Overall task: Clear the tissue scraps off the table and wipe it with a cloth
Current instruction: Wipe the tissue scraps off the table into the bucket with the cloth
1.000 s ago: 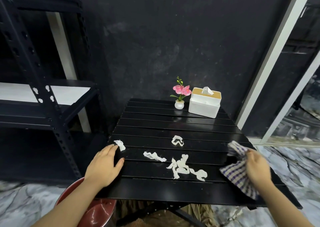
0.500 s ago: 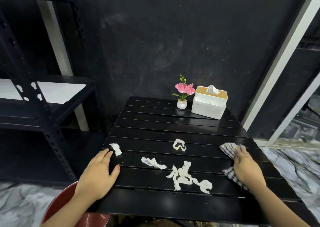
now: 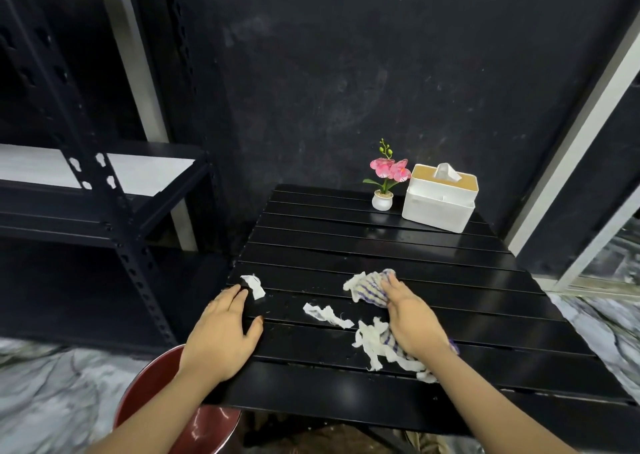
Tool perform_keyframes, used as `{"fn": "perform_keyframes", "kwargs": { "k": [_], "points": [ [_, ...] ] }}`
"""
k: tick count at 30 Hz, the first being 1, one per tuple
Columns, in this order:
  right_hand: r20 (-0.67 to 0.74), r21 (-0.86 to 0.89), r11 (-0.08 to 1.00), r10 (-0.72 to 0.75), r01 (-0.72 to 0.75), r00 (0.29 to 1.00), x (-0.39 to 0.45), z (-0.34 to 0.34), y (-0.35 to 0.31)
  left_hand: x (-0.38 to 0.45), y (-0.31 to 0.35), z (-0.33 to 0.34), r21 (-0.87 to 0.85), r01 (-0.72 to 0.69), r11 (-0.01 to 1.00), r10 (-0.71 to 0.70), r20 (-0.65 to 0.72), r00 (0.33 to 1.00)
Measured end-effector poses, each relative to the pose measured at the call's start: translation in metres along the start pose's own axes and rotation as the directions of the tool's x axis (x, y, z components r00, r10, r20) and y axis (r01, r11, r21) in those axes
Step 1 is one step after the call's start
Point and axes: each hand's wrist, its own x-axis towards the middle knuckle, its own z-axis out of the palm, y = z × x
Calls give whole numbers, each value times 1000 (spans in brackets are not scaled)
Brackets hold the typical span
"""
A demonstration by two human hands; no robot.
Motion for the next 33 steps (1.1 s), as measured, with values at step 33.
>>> {"fn": "perform_keyframes", "kwargs": {
  "k": [33],
  "points": [
    [-81, 142, 969, 216, -204, 973, 86, -10, 31, 8, -11, 14, 71, -129, 989, 132, -41, 990]
  ]
}}
